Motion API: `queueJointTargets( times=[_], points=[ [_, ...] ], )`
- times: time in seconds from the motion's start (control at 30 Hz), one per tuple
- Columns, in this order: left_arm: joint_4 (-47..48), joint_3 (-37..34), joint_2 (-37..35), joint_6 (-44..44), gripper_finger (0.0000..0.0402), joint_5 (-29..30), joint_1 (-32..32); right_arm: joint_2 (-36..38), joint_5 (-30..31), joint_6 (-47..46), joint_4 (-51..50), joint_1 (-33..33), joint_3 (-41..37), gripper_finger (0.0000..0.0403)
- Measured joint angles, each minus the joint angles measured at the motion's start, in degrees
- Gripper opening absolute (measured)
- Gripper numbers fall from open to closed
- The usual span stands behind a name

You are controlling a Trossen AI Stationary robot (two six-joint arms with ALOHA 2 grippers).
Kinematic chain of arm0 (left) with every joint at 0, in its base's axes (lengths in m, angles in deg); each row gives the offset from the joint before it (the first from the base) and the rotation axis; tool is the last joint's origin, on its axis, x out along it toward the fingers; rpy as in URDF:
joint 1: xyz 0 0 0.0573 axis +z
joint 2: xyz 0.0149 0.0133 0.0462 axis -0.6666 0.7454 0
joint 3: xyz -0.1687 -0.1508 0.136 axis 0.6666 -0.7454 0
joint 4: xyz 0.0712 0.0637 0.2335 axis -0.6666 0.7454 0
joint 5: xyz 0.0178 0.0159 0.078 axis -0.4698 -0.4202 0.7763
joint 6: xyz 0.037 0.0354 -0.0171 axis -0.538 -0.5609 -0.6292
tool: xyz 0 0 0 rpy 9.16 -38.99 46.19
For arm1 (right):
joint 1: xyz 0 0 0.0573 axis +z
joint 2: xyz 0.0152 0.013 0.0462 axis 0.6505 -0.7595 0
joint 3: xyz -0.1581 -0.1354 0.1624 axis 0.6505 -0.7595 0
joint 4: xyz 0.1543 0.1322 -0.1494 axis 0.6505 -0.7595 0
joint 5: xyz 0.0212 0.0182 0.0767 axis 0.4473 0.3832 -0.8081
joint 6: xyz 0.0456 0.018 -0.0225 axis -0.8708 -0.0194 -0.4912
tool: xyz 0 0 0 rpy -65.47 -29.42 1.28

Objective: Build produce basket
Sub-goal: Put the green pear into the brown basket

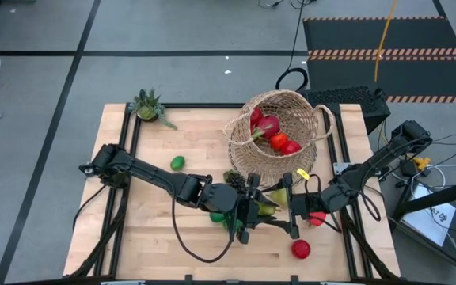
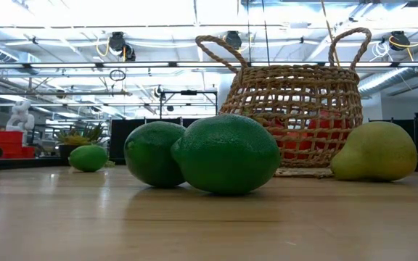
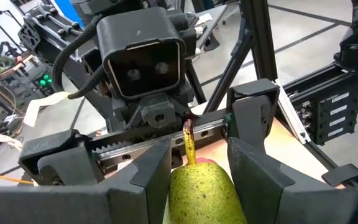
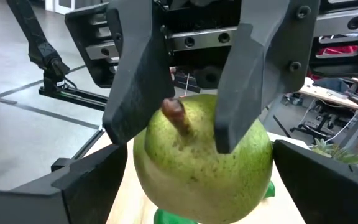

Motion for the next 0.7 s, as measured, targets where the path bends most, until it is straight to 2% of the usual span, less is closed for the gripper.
queueJointTargets(
  times=[0.23, 0.53, 0.7],
  points=[
    [0.01, 0.00, 0.00, 0.02, 0.0156, 0.22, 0.02, 0.02, -0.45, 0.01, 1.56, -0.07, 0.00, 0.0379],
    [-0.02, 0.00, 0.00, 0.02, 0.0156, 0.32, 0.11, 0.01, -1.66, 0.14, 1.87, -0.45, 0.00, 0.0282],
    [3.36, 0.00, 0.00, 2.56, 0.0156, 0.91, 0.11, 0.02, -1.23, -0.55, -4.17, -0.94, 0.04, 0.0239]
  ],
)
